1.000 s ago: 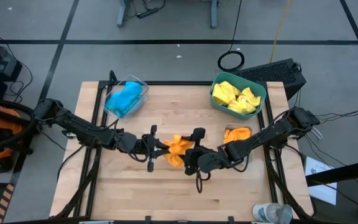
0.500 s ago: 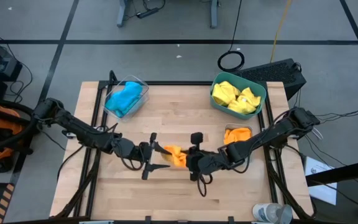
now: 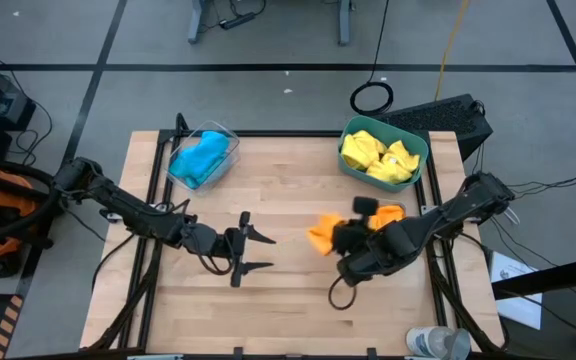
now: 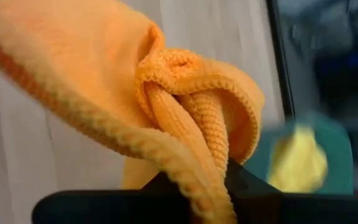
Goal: Sort microfiber towel by color & place in baskets
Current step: Put the orange towel into the grey bin
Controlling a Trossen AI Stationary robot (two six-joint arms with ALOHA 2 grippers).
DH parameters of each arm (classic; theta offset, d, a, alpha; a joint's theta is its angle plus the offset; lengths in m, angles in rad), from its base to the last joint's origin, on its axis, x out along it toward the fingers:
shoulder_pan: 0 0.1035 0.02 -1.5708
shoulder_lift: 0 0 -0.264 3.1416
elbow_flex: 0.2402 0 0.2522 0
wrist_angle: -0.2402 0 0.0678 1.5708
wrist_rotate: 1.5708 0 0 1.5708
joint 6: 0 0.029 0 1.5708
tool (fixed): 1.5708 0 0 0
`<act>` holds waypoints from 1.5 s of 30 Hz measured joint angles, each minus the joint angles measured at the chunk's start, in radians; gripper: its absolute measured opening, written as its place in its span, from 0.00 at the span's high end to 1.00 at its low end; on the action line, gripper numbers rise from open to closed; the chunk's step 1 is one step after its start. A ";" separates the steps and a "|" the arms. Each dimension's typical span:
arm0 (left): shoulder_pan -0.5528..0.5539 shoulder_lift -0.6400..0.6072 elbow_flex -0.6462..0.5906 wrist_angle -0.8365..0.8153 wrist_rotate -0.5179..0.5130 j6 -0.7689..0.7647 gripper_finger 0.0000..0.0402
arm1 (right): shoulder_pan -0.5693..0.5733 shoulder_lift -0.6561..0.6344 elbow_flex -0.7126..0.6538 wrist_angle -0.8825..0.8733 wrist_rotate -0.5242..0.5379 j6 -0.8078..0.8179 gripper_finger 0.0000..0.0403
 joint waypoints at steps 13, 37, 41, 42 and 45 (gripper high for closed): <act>0.000 0.000 0.000 -0.088 -0.002 -0.008 0.35 | -0.027 -0.093 -0.055 -0.209 -0.223 0.093 0.99; 0.000 0.000 0.000 -0.092 -0.003 -0.008 0.35 | -0.148 -0.323 -0.640 0.017 -0.484 0.271 0.98; 0.000 0.000 0.000 -0.092 -0.003 -0.008 0.35 | -0.172 -0.323 -0.627 0.091 -0.484 0.296 0.98; 0.000 0.000 0.000 -0.092 -0.003 -0.008 0.35 | -0.184 -0.322 -0.624 0.100 -0.484 0.316 0.98; 0.000 0.000 0.000 -0.092 -0.003 -0.008 0.35 | -0.230 -0.314 -0.626 0.131 -0.467 0.321 0.98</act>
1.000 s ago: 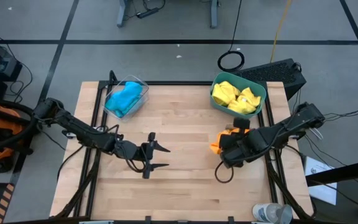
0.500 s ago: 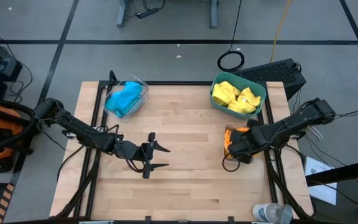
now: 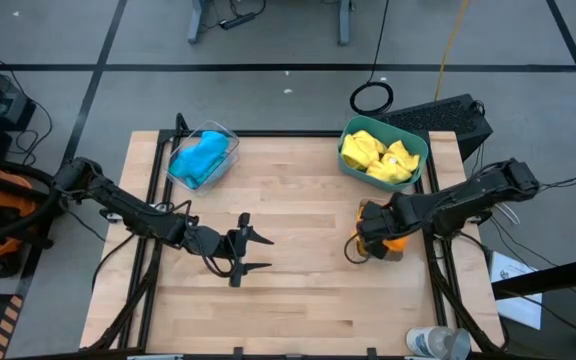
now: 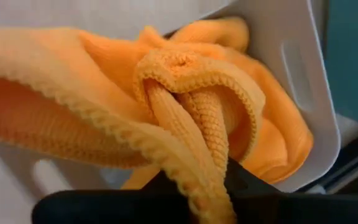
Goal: Sort microfiber towel by color & place in baskets
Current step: Put the orange towel into the grey bin
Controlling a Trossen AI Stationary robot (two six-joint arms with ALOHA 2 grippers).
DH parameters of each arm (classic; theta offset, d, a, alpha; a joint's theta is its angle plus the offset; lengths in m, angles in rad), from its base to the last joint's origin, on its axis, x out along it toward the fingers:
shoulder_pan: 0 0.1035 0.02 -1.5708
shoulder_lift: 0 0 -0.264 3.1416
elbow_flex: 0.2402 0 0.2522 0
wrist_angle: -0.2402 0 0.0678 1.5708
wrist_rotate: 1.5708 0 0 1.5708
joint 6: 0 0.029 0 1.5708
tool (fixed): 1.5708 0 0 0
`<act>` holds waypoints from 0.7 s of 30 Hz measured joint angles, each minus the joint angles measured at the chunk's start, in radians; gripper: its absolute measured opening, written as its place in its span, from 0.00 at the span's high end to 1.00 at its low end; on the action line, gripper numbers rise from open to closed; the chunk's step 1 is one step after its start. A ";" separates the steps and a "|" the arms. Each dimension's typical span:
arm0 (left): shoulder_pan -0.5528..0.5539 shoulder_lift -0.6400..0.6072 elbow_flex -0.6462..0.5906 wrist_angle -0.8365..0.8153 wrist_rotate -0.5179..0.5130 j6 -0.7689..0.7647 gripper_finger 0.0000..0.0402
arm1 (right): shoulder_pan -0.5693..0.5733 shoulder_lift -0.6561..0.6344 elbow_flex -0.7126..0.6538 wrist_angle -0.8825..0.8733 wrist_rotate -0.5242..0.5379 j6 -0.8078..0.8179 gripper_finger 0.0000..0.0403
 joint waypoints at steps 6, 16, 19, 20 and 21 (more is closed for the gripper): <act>0.000 0.000 0.000 -0.017 0.000 -0.001 0.35 | -0.076 0.049 -0.061 0.015 -0.003 -0.048 0.98; 0.000 0.000 0.000 -0.018 0.000 -0.001 0.35 | -0.121 0.131 -0.152 0.202 -0.043 -0.115 0.98; 0.000 0.000 0.000 -0.016 0.000 -0.001 0.35 | -0.122 0.160 -0.154 0.212 -0.046 -0.133 0.98; 0.000 0.000 0.000 -0.016 0.000 -0.001 0.35 | -0.122 0.164 -0.153 0.212 -0.047 -0.137 0.98; 0.000 0.000 0.000 -0.016 0.000 -0.001 0.35 | -0.122 0.166 -0.153 0.212 -0.047 -0.142 0.98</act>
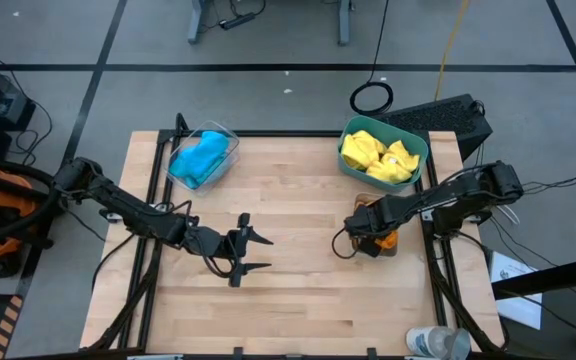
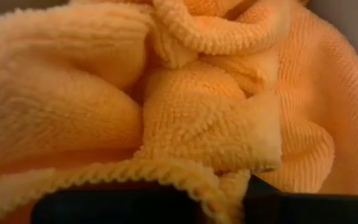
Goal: Sort microfiber towel by color & place in baskets
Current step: Put the orange towel into the grey bin
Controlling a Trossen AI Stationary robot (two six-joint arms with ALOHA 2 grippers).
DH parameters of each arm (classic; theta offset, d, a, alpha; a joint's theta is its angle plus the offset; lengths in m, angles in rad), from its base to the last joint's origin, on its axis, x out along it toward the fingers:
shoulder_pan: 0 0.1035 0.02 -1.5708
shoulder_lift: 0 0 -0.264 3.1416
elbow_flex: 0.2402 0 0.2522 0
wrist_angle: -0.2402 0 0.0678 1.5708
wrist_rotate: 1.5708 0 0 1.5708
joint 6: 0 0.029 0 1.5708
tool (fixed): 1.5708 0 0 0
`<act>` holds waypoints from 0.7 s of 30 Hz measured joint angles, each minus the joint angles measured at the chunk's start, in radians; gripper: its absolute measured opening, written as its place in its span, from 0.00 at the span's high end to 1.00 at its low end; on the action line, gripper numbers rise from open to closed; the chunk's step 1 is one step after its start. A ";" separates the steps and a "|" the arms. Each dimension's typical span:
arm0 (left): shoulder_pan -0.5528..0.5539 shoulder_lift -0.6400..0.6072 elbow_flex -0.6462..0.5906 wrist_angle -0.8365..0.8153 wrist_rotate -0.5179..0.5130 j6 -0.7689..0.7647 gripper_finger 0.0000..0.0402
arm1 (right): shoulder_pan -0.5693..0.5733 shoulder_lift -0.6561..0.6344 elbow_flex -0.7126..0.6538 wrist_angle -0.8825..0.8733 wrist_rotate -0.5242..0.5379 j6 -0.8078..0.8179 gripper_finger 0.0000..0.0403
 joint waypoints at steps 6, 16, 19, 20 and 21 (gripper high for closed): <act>0.000 0.000 0.000 0.000 0.000 -0.001 0.35 | 0.011 -0.023 0.021 -0.036 0.023 -0.011 0.90; 0.000 0.000 0.000 0.000 0.001 -0.003 0.35 | 0.030 -0.076 0.128 -0.187 0.037 0.011 0.56; 0.000 0.000 0.000 -0.001 0.001 -0.003 0.35 | 0.030 -0.091 0.167 -0.208 0.036 0.001 0.48; 0.000 0.000 0.000 -0.001 0.001 -0.003 0.35 | 0.030 -0.096 0.183 -0.221 0.037 -0.007 0.45; 0.000 0.000 0.000 0.000 0.001 -0.003 0.35 | 0.030 -0.101 0.198 -0.238 0.042 -0.014 0.43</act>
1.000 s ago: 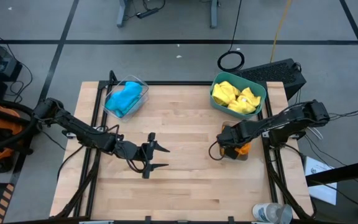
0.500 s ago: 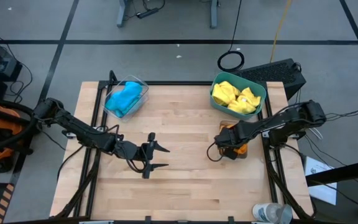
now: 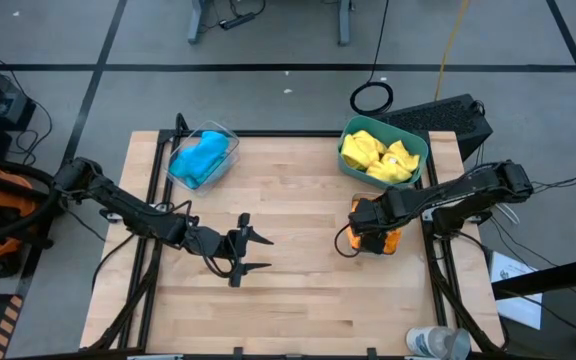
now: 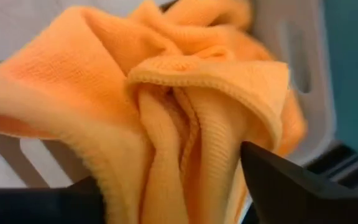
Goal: Sort microfiber towel by color & place in baskets
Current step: Put the orange towel into the grey bin
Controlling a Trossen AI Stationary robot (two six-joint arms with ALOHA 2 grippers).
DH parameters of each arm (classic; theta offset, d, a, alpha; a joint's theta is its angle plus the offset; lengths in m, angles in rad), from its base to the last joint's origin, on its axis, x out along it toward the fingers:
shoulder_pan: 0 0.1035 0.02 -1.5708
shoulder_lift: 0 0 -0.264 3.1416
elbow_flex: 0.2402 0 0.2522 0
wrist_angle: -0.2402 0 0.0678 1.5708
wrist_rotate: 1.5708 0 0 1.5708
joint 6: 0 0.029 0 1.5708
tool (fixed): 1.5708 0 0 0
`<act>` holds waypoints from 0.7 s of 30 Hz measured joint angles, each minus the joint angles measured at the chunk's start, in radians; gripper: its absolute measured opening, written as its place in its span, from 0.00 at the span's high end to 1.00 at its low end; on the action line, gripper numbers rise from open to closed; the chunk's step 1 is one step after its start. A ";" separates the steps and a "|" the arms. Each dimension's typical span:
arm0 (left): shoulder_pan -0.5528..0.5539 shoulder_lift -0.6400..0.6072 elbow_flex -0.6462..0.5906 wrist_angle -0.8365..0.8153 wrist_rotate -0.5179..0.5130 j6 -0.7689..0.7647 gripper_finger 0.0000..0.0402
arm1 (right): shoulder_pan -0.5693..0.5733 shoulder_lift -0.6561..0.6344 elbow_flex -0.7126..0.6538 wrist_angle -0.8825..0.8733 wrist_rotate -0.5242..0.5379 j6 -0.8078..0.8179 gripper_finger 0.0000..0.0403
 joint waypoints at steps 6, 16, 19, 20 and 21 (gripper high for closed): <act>0.000 0.000 0.000 -0.001 0.001 -0.021 0.35 | 0.001 -0.002 0.112 -0.145 0.096 -0.041 0.35; 0.000 0.000 0.000 -0.010 0.002 -0.022 0.35 | 0.137 -0.003 0.213 -0.246 0.172 -0.004 0.53; 0.000 0.000 0.000 -0.023 0.002 -0.023 0.35 | 0.221 -0.003 0.213 -0.243 0.172 0.068 0.68; 0.000 0.000 0.000 -0.024 0.002 -0.023 0.35 | 0.250 -0.003 0.213 -0.238 0.172 0.092 0.73; 0.000 0.000 0.000 -0.026 0.002 -0.023 0.35 | 0.280 -0.003 0.213 -0.231 0.172 0.115 0.79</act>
